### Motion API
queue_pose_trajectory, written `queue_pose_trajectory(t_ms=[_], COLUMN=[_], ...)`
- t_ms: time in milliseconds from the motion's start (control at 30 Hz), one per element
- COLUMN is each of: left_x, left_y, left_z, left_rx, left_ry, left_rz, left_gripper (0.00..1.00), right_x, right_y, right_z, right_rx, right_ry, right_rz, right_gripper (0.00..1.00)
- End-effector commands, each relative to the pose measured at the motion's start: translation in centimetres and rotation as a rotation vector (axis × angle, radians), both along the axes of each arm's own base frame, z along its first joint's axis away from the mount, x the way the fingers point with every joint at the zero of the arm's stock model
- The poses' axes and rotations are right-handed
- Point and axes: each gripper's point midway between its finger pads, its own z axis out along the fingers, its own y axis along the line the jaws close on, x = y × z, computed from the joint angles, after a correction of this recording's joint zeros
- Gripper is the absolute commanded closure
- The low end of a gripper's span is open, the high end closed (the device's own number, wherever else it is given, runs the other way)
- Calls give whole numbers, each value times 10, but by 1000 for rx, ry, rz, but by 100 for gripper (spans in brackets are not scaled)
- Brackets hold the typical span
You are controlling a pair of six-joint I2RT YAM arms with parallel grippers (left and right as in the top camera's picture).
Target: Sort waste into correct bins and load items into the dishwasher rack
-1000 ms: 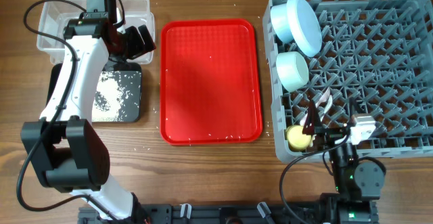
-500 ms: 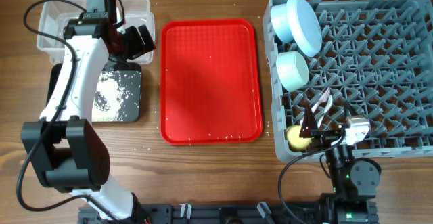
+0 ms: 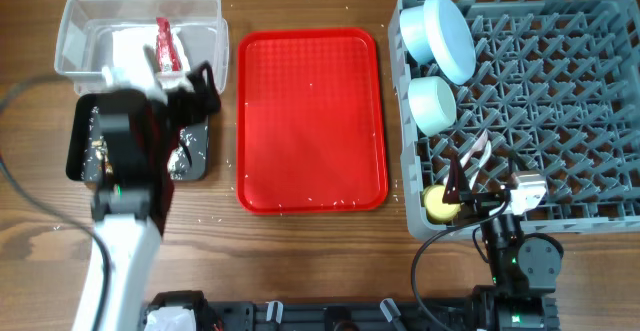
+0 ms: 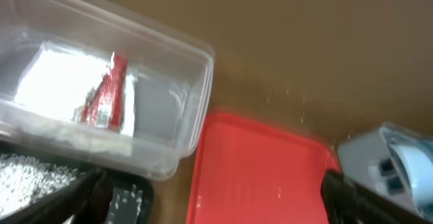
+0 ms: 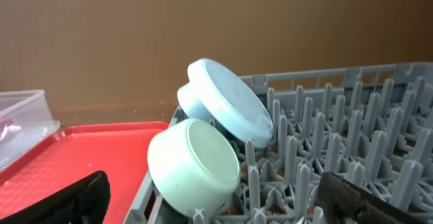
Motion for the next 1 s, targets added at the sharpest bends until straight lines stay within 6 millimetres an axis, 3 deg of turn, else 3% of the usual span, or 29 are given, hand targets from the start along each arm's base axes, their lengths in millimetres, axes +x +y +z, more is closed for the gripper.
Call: queue_pose_trajectory(t_ms=[0, 133, 267, 400, 533, 967], left_x=[-62, -102, -119, -125, -128, -128], left_y=[9, 10, 12, 11, 11, 11], left_z=[-40, -59, -66, -80, -66, -67], left_rx=[14, 24, 30, 30, 20, 20], left_ry=[-82, -204, -276, -276, -336, -335], left_rz=[33, 52, 66, 66, 67, 67], left_gripper=[0, 0, 0, 0, 0, 0], right_x=[-1, -1, -1, -1, -1, -1], right_y=[3, 3, 3, 3, 3, 3], right_z=[2, 2, 2, 2, 2, 1], right_rx=[10, 10, 10, 10, 10, 10], right_ry=[-10, -10, -8, -8, -7, -7], right_rz=[16, 16, 16, 16, 16, 16], right_gripper=[0, 0, 0, 0, 0, 0])
